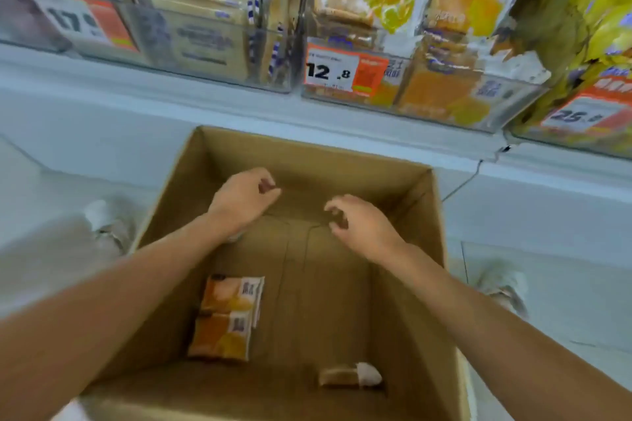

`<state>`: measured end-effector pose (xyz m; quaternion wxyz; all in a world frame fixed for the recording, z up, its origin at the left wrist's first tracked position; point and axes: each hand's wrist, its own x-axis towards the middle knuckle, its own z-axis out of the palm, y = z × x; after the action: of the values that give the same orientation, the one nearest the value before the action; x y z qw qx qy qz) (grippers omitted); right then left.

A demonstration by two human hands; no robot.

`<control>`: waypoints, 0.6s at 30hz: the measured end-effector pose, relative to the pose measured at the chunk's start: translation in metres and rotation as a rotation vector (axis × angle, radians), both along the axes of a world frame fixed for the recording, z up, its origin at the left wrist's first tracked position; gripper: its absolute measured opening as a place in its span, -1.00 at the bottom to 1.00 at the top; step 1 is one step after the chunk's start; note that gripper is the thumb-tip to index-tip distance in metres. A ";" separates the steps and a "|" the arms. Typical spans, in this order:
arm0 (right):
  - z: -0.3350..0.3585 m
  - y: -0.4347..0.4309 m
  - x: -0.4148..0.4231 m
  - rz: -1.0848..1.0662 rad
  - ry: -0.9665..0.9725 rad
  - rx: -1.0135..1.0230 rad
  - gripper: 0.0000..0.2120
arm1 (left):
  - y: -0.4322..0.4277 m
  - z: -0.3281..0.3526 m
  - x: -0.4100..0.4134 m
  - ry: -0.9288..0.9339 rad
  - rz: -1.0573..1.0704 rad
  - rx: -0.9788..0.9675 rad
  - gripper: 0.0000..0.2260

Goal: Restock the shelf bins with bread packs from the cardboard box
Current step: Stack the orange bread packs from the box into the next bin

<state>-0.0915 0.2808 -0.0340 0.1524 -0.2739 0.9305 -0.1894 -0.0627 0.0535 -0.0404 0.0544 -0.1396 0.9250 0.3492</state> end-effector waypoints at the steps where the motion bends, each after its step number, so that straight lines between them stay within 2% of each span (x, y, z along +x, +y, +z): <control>1: -0.028 -0.002 0.011 -0.026 -0.118 0.037 -0.71 | -0.008 -0.023 0.012 -0.078 0.044 0.036 -0.92; 5: -0.124 0.000 0.045 -0.136 -0.627 0.105 -0.70 | -0.035 -0.093 0.048 -0.253 0.170 0.169 -0.93; 7: -0.156 -0.006 0.054 -0.206 -0.766 0.075 -0.69 | -0.043 -0.110 0.055 -0.292 0.261 0.222 -0.89; 10: -0.196 -0.038 0.058 -0.354 -0.842 -0.054 -0.66 | -0.048 -0.127 0.055 -0.277 0.395 0.253 -0.87; 13: -0.222 -0.083 0.059 -0.485 -0.949 -0.227 -0.46 | -0.047 -0.136 0.056 -0.268 0.452 0.290 -0.82; 15: -0.239 -0.106 0.062 -0.477 -0.992 -0.247 -0.38 | -0.048 -0.140 0.057 -0.270 0.466 0.310 -0.82; 16: -0.246 -0.114 0.065 -0.418 -0.977 -0.198 -0.45 | -0.050 -0.141 0.057 -0.273 0.477 0.315 -0.83; 18: -0.251 -0.119 0.072 -0.266 -0.876 -0.042 -0.74 | -0.052 -0.141 0.055 -0.274 0.494 0.318 -0.83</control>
<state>-0.0192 0.1618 -0.2854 0.5002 -0.0492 0.8015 -0.3240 -0.0072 0.0012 -0.1816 0.1133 -0.3954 0.7811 0.4697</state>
